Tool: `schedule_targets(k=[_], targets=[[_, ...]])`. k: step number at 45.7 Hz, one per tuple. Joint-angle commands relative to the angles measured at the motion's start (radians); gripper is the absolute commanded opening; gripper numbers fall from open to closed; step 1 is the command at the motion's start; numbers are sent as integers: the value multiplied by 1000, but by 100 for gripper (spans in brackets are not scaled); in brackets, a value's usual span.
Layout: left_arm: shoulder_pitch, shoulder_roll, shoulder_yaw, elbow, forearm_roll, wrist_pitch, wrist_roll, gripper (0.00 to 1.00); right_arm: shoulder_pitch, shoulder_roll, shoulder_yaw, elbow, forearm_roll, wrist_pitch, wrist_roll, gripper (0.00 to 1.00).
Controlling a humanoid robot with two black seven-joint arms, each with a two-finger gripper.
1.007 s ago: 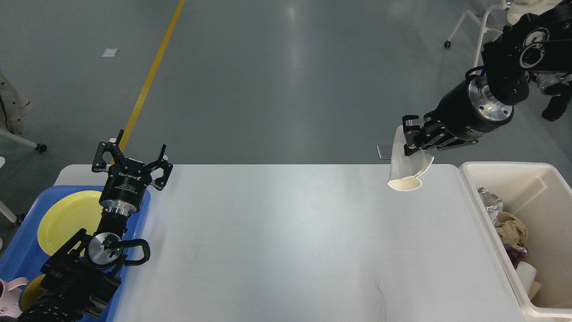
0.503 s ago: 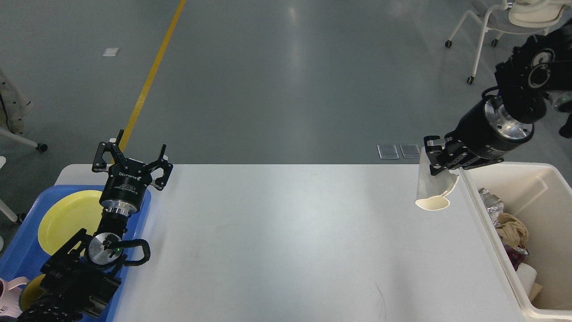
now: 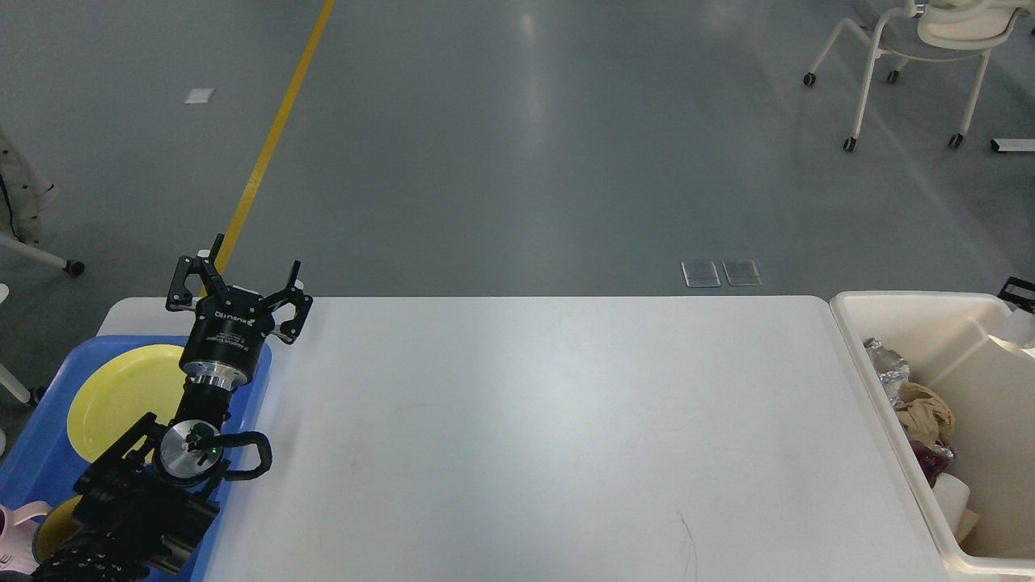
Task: Tidy desktop
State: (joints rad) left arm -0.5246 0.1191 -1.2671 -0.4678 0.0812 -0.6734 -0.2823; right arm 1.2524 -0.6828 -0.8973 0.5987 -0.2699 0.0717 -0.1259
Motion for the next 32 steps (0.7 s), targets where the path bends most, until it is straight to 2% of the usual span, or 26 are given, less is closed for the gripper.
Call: schedule_targets(k=[1, 5, 17, 18, 19, 20, 32], targets=[[0, 1, 0, 0, 0, 0, 0, 97, -183, 83, 95, -207, 1, -110, 0, 0], [0, -1, 0, 0, 0, 0, 0, 97, -252, 120, 133, -292, 1, -132, 0, 0], [0, -1, 0, 0, 0, 0, 0, 97, -274, 132, 139, -309, 1, -150, 0, 0], [0, -1, 0, 0, 0, 0, 0, 97, -274, 132, 139, -307, 1, -148, 0, 18], [0, 1, 0, 0, 0, 0, 0, 97, -275, 132, 138, -307, 0, -144, 0, 62], [0, 1, 0, 0, 0, 0, 0, 97, -275, 131, 136, -307, 0, -153, 0, 100], [0, -1, 0, 0, 0, 0, 0, 97, -280, 135, 136, -300, -11, -139, 0, 100]])
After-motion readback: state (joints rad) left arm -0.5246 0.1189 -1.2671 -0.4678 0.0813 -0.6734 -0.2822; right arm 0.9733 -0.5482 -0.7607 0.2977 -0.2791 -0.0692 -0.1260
